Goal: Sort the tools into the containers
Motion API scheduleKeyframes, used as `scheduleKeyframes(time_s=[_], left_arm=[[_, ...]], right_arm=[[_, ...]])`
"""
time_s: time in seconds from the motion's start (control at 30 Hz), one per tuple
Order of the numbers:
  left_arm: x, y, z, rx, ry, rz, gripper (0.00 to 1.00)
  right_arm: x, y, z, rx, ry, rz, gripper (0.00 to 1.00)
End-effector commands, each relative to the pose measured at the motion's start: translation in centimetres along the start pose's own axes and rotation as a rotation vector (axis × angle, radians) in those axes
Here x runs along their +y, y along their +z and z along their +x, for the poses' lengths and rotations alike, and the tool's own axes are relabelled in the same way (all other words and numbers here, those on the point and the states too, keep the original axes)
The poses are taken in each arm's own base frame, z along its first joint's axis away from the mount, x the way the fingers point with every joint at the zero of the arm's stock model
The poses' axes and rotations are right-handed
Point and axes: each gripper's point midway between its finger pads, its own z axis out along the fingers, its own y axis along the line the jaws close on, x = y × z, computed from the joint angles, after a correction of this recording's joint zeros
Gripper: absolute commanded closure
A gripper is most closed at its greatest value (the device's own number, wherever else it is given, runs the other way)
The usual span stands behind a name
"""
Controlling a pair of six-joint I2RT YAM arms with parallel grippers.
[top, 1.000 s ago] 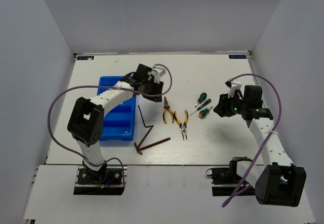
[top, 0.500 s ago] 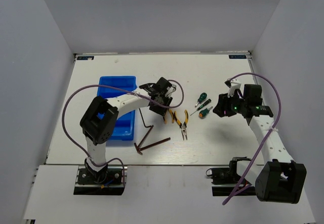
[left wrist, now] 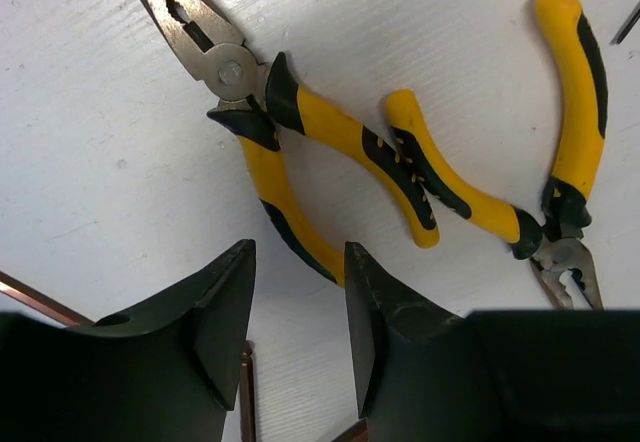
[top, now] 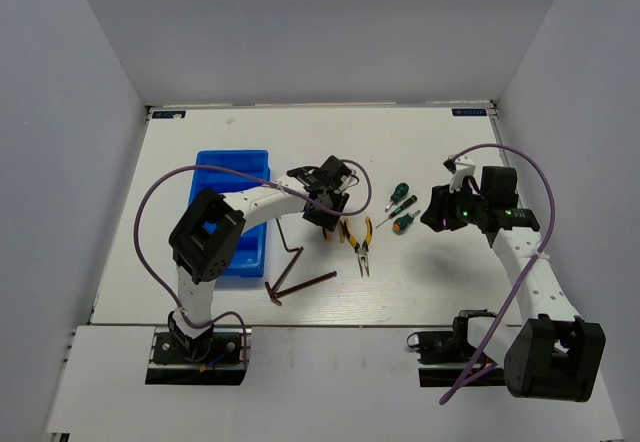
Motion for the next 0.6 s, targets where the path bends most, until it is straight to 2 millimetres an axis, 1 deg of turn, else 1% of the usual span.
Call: scheduleKeyframes(time_s=[0.0, 0.07, 0.1, 0.23, 0.27, 0.4, 0.43, 0.47, 0.57], left_arm=[[-0.7, 0.0, -1.1, -0.041, -0.045, 0.014, 0.48], [-0.7, 0.4, -0.9, -0.033, -0.055, 0.012, 0.48], [-0.4, 0.4, -1.0, -0.033, -0.072, 0.008, 0.48], [-0.5, 0.6, -1.2, -0.048, -0.096, 0.013, 0.54], [-0.6, 0.9, -1.2, -0.047, -0.107, 0.013, 0.56], [-0.4, 1.2, -1.5, -0.053, -0.132, -0.007, 0.62], [-0.1, 1.7, -1.2, -0.046, -0.141, -0.025, 0.64], [0.1, 1.5, -1.4, -0.047, -0.153, -0.043, 0.64], [0.6, 1.6, -0.8, -0.034, -0.16, -0.068, 0.65]], right_arm=[[0.0, -0.9, -1.8, -0.049, -0.043, 0.013, 0.45], [0.0, -0.8, -1.8, -0.047, -0.045, 0.011, 0.45], [0.0, -0.8, -1.7, -0.045, -0.041, 0.01, 0.45], [0.1, -0.9, -1.8, -0.051, -0.048, 0.007, 0.45], [0.0, -0.9, -1.7, -0.048, -0.048, 0.009, 0.45], [0.1, -1.0, -1.8, -0.055, -0.05, 0.008, 0.45], [0.1, -1.0, -1.8, -0.056, -0.05, 0.009, 0.45], [0.1, -1.0, -1.7, -0.053, -0.049, 0.007, 0.45], [0.1, -1.0, -1.8, -0.059, -0.049, 0.009, 0.45]])
